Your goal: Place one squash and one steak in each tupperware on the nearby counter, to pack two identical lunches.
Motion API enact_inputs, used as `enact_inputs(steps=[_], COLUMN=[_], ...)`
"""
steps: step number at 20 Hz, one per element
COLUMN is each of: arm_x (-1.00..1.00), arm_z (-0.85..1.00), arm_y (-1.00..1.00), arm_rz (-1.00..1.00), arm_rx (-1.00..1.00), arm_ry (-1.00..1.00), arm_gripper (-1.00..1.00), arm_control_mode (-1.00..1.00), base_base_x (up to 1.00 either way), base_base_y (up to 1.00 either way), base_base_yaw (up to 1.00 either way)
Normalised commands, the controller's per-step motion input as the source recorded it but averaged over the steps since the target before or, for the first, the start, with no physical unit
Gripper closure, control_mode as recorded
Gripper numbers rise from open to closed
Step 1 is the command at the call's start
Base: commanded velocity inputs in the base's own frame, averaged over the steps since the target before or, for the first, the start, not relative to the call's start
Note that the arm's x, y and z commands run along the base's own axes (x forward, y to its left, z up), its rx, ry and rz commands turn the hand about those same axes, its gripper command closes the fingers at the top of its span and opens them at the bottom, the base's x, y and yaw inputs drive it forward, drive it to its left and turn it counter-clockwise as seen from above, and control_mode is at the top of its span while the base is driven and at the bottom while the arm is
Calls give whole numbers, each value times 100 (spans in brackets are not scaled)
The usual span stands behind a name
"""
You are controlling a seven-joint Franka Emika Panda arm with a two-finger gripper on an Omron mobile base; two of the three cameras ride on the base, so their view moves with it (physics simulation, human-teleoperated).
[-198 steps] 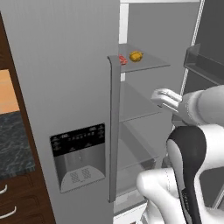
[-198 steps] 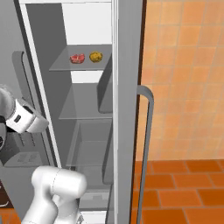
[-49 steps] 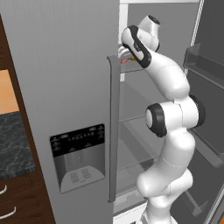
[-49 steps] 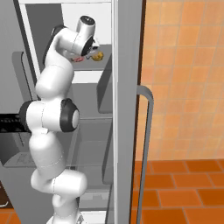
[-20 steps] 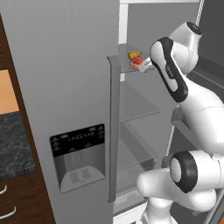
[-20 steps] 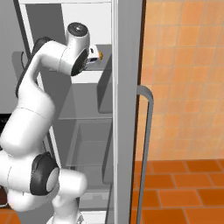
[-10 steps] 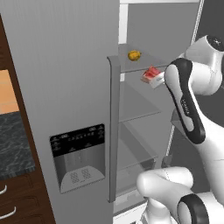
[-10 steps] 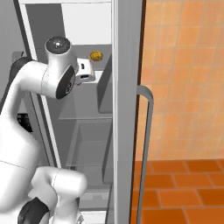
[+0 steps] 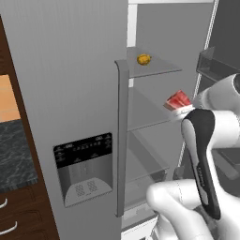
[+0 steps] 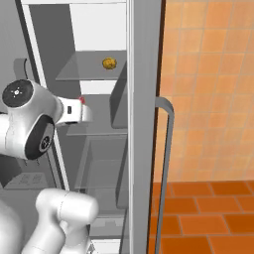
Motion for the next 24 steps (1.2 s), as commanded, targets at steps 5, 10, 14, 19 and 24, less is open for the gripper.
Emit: enact_inputs(steps=[5, 10, 14, 19, 24], arm_x=[-100, 0, 0, 0, 0], arm_z=[-21, 0, 0, 0, 0], arm_y=[0, 0, 0, 0, 0], arm_rz=[1, 0, 0, 0, 0], arm_rx=[0, 0, 0, 0, 0], arm_ry=[-4, 0, 0, 0, 0], arm_gripper=[100, 100, 100, 100, 100], arm_control_mode=[-100, 100, 100, 100, 100], base_base_x=[0, -100, -87, -39, -5], base_base_y=[0, 48, 100, 100, 100], base_base_yaw=[0, 11, 2, 2, 1])
